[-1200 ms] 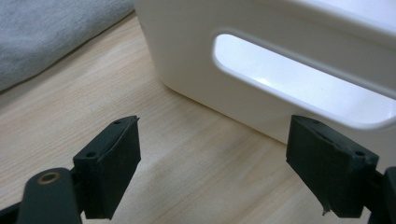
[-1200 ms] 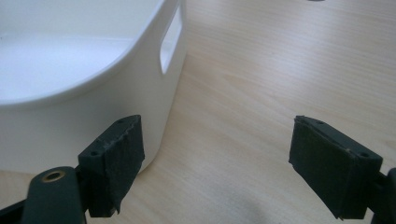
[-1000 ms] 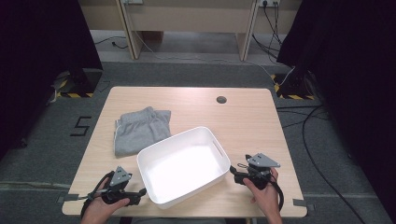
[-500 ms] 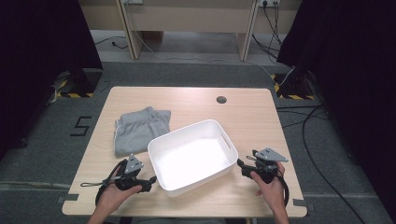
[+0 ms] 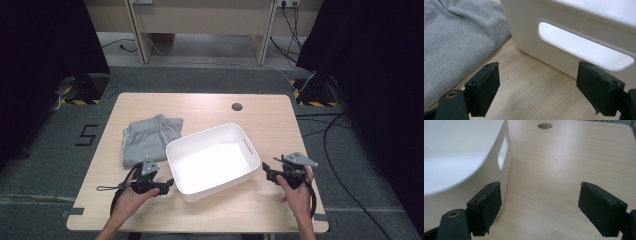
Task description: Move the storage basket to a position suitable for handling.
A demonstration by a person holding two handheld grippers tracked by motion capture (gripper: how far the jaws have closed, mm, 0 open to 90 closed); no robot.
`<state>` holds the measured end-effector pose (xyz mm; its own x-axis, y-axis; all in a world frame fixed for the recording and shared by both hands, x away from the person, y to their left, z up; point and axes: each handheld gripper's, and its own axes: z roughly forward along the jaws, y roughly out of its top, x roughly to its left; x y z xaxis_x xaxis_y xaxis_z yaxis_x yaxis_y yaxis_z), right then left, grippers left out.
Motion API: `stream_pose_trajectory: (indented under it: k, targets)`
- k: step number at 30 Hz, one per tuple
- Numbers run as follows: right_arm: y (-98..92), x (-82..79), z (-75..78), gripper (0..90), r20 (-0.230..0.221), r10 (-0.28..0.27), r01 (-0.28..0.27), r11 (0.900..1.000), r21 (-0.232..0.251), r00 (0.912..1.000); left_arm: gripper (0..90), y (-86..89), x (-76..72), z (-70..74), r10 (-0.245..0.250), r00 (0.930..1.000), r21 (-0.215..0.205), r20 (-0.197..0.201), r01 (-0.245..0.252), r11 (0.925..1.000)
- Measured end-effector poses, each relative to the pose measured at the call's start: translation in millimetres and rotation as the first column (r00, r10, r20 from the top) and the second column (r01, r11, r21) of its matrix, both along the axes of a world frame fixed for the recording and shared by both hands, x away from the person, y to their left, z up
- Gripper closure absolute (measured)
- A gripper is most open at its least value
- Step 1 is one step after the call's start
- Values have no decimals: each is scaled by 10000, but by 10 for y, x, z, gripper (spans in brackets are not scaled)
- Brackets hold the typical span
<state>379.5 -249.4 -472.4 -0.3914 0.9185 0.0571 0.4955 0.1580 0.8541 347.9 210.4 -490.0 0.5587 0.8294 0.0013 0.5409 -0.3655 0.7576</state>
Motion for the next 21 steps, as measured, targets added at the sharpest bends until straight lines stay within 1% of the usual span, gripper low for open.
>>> stream_pose_trajectory:
  k: [1, 2, 4, 5, 6, 8, 9, 10, 11, 13, 15, 16, 17, 19, 21]
  targets:
    - [-11, 47, 15, 195, 6, -52, 52, 10000, 57, 10000, 182, -1, 1, -3, 17, 10000, -48, -14, -18, 10000]
    - [-7, 139, 9, 196, -11, -131, 131, 9999, 18, 9999, 178, -1, 10, -5, 15, 10000, -83, -60, -16, 10000]
    - [-4, 168, 0, 198, -37, -122, 122, 9999, 25, 9999, 177, -1, 28, -6, -16, 9999, -135, -117, 14, 9999]
    - [3, 203, -18, 198, -119, -106, 108, 9998, 185, 9999, 177, 0, 38, -1, -21, 10000, -47, -65, 20, 10000]
    - [3, 273, -59, 202, -240, 83, -72, 9988, 479, 9997, 177, -12, 47, -5, -9, 9999, -139, -136, 7, 9999]
    - [3, 317, -82, 225, -265, 300, -285, 9980, 558, 9992, 177, -32, 67, -3, -40, 9999, -119, -141, 38, 9999]
    - [12, 329, -91, 260, -313, 461, -437, 9964, 733, 9984, 178, -62, 96, -4, -64, 9998, -99, -161, 62, 9999]
    - [23, 330, -93, 336, -359, 599, -569, 9952, 795, 9976, 178, -62, 96, -4, -64, 9998, -99, -161, 62, 9999]
    - [30, 331, -96, 382, -306, 697, -672, 9948, 768, 9971, 178, -87, 137, -5, -18, 9999, -36, -168, 17, 10000]
    - [37, 310, -84, 445, -413, 810, -778, 9943, 735, 9959, 186, -96, 156, -3, 64, 9999, 29, -99, -64, 10000]
    - [32, 270, -64, 475, -456, 940, -910, 9938, 645, 9945, 198, -113, 214, -4, 274, 9996, 5, -22, -274, 9996]
    - [32, 270, -64, 475, -456, 940, -910, 9938, 645, 9945, 198, -113, 214, -4, 274, 9996, 5, -22, -274, 9996]
    - [30, 232, -56, 488, -486, 950, -921, 9940, 598, 9943, 203, -124, 257, -2, 412, 9991, -4, -45, -412, 9991]
    - [18, 178, -44, 488, -469, 944, -923, 9947, 453, 9944, 235, -135, 278, -5, 459, 9989, -50, -9, -459, 9989]
    - [15, 109, -33, 494, -485, 882, -867, 9957, 326, 9949, 264, -165, 324, -11, 640, 9979, -80, 61, -639, 9979]
